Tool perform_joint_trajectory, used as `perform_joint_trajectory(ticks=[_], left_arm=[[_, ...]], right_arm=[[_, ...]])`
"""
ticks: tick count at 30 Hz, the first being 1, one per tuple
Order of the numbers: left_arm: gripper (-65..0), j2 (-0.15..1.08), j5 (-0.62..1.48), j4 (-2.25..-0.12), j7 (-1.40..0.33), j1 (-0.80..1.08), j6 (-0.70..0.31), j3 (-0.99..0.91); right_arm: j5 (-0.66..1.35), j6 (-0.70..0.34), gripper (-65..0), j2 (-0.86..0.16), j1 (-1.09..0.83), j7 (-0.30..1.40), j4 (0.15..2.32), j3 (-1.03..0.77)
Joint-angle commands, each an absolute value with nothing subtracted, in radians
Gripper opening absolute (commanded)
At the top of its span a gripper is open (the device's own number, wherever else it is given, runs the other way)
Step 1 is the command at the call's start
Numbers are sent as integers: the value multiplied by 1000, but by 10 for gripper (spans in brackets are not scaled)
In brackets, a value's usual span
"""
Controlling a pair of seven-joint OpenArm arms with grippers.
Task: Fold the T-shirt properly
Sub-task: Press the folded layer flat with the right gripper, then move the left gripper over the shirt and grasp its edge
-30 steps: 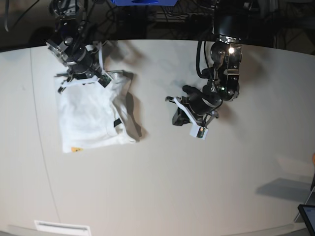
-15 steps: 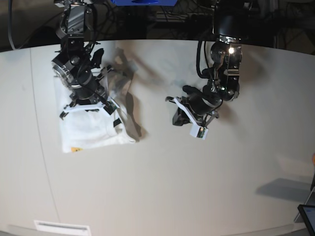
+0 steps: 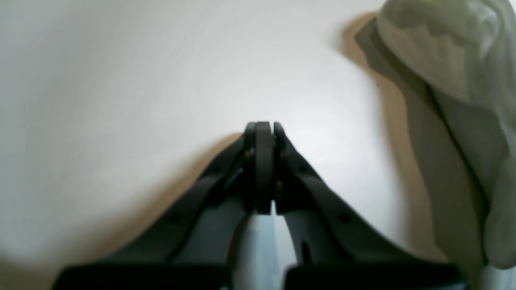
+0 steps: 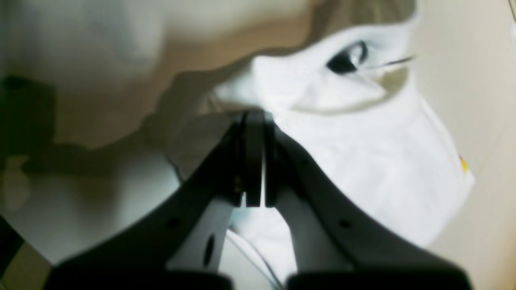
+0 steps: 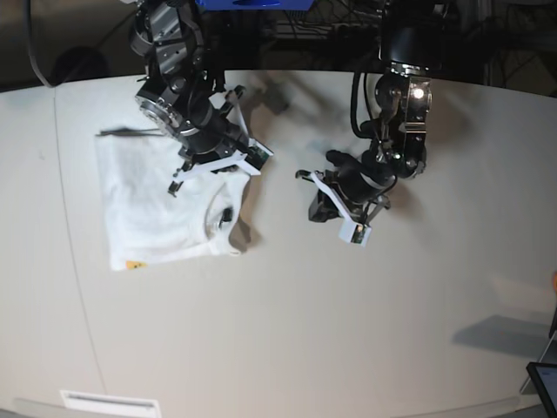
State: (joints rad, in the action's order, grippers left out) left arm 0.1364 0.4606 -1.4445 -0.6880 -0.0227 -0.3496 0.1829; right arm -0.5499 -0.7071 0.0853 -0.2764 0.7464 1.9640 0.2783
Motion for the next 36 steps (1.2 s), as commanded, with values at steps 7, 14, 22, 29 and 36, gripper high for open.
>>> perform_joint_trajectory(ticks=[7,14,22,29,36], left_arm=[[-650,150,453,-1555,-699,8,-352,99],[-650,174,453,-1709,-705,59,-352,67],[-650,156,453,-1888,-700,113,-423,84],[-650,81,446,-1956,-624,87,-450,268],[-650,76,446,-1781,-406,-25,-455,512]], right_arm=[[-452,-698,-650,81,-271,731,1919,254],[-441,-698,-650,70,-282,688,1851,251],[-667,-698,-650,82,-291,700,2011,277],[-702,-698,-650,87,-259,670,2006,202],[-559,-698,-649,88,-259,627,2006,8]])
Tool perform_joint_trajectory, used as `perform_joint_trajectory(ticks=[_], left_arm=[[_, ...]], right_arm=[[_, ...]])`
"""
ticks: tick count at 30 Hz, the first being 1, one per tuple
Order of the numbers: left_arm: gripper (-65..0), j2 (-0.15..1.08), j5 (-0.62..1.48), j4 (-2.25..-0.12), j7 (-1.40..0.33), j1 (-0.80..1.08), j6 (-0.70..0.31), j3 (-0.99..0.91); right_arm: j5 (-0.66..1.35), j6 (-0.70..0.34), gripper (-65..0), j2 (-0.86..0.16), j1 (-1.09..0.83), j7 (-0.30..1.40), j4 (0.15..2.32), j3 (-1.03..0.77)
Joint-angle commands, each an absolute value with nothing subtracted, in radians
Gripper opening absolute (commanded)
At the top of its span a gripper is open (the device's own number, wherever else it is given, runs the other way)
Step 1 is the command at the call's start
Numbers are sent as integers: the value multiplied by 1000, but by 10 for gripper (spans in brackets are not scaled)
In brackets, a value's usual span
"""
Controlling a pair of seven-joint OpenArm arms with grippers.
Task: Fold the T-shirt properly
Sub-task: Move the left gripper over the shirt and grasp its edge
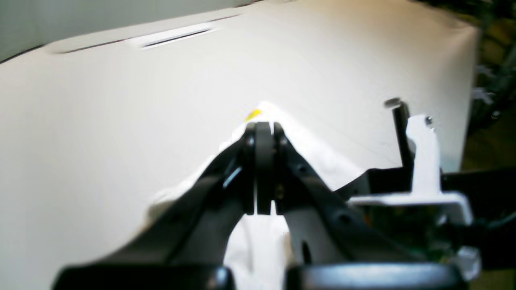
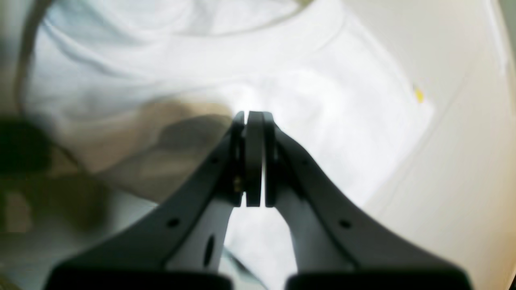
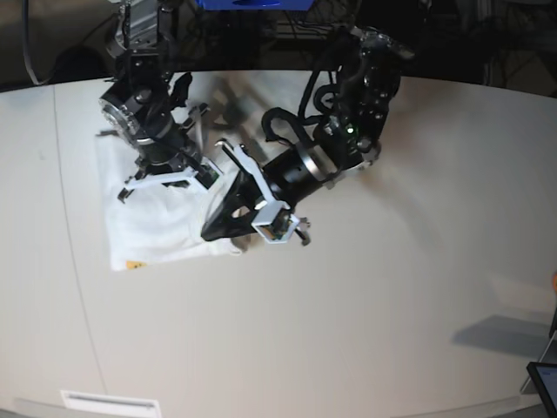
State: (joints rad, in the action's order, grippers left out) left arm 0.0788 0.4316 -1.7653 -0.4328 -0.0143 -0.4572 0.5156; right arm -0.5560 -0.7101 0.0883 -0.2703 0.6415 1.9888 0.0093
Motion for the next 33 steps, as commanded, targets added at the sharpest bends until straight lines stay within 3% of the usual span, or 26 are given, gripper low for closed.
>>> perform_joint_trajectory(ticks=[1,7,11,24,33], left_arm=[[-650,74,450,-1733,-381,-47,-453,545],[-650,50,452,-1624,-320,-45,-452,601],[-650,53,446,-1681,-318,15,-452,601],[-650,5,444,-1644,-317,33,-452,665],[-650,-90,444,-1397,-245,-19,-452,671]], right_arm=[[-518,-698,-649,87,-259,627,2006,-30],[-394,-698,-650,48,-245,625,2006,-203],[-392,-698,-650,-7,-236,625,2006,-203],[-398,-698,-650,-10,-213,627,2005,-223],[-392,-698,-650,-8,-114,627,2003,-515]])
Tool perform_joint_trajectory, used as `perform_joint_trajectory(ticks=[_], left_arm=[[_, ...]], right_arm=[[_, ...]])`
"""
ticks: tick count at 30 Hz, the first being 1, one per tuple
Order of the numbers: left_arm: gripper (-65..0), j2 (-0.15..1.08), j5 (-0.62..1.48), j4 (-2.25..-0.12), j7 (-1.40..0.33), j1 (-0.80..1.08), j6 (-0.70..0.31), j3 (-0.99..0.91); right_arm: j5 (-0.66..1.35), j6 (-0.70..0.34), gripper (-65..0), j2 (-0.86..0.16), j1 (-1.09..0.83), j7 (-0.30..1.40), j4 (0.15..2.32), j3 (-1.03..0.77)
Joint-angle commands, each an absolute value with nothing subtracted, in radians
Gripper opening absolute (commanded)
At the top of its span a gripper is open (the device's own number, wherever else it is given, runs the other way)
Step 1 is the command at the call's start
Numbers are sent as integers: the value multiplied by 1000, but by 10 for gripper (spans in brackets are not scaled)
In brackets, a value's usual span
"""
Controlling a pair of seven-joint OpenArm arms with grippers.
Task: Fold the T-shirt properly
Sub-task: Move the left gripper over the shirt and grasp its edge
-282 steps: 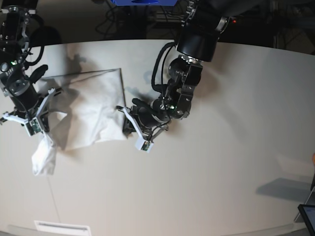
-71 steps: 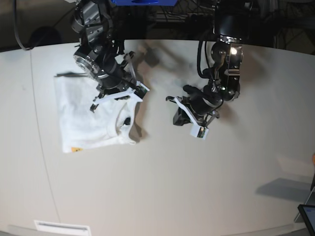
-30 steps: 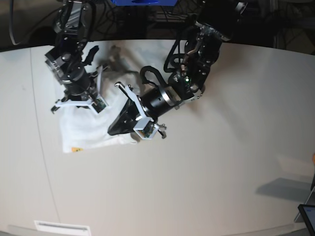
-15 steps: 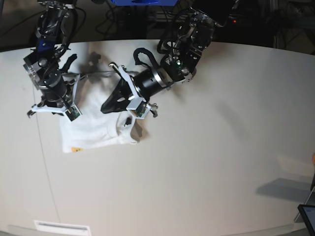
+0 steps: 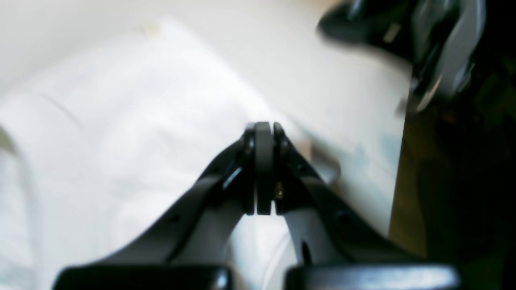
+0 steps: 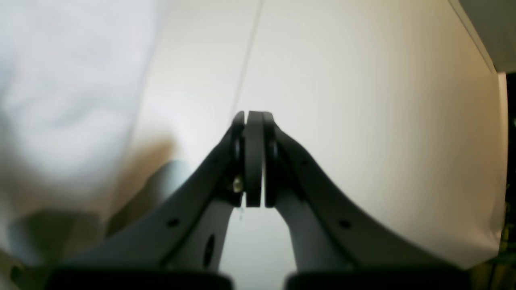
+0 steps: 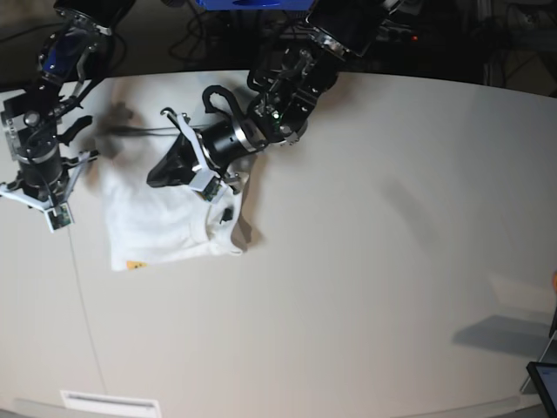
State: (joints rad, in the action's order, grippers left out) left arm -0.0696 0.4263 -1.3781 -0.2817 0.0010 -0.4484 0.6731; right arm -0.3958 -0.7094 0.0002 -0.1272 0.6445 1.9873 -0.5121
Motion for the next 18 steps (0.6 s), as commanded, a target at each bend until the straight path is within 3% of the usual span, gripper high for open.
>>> perform_joint_trajectory(ticks=[1,6,15,18], left_arm=[[-650,-104,444,-1371,-243,-22,-452,671],[-650,-120,444,-1288,-251,-28,-450,665],[-650,51,446,-1319,-364,-45,-446,657],[-650,85,446,-1325,-400,-65,-401,657]], right_arm=[[-392,-698,-650,-10,-108,627,2003,-539],[-390,-698,-650,-13,-102,627,2003,-575],[-392,-698,-650,-13,-120,625,2002,-576],[-390,-698,-650,-13,-120,625,2002,-575]])
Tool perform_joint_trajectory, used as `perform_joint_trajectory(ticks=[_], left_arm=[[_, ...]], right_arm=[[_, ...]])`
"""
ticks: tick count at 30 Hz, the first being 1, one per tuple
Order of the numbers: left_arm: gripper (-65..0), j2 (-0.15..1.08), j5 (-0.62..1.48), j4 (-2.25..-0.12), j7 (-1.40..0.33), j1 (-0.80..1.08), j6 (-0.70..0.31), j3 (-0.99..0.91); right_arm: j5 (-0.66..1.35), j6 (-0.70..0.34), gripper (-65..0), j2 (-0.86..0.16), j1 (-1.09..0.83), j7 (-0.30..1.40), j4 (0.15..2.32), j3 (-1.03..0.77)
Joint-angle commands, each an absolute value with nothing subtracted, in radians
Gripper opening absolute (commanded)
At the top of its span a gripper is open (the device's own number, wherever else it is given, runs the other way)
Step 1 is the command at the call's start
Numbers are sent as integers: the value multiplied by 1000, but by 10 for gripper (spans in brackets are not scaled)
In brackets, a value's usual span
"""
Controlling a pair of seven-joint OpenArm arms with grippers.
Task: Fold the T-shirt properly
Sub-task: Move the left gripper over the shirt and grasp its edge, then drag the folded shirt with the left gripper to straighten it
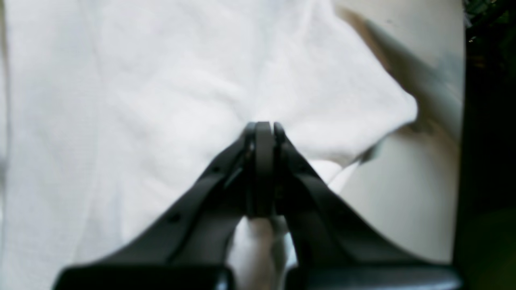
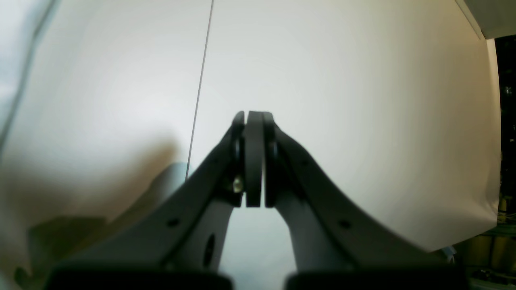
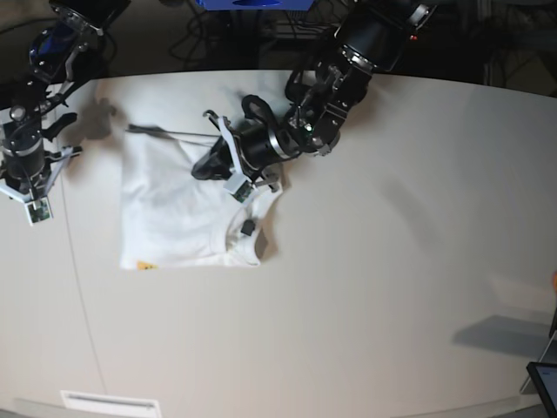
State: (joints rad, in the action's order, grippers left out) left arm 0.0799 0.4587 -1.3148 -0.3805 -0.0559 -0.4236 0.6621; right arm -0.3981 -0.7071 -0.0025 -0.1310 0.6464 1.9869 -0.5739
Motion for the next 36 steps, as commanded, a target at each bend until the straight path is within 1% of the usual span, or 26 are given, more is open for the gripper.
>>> perform_joint_trajectory(ticks=[1,4,9,15,18,22,25,30,36], left_arm=[[-650,90,446,-1325,-404,-71,-387,657],[-650,119,446,-1342,-412,-114,-374,662],[-650,165,444,-1392,-550,-205,-374,661],[-650,193,443,-1408,-653,-320,-374,661],[-650,191,374,-1402,-700,-363,-372,661],[-650,151,239,-1345,-763,-406,-372,659],[-650,134,228,-1349,-769,-407,-372,657],[-650,120,308,-1518,-771,-369,-369,656],[-650,58,311,-1621,-791,-272,-236,656]], right_arm=[[-390,-698,-650,-12,-120,625,2002,-575],[-390,-698,-650,-12,-122,625,2002,-575],[-390,-698,-650,-12,-137,625,2002,-575],[-390,-698,-650,-12,-143,625,2002,-572],[-390,-698,-650,-12,-143,625,2002,-572],[-390,-698,-650,-12,-143,625,2002,-567],[-390,-698,-650,-12,-139,625,2002,-564],[-390,-698,-650,-12,-136,625,2002,-561],[-390,-698,-649,-13,-136,625,2000,-535]])
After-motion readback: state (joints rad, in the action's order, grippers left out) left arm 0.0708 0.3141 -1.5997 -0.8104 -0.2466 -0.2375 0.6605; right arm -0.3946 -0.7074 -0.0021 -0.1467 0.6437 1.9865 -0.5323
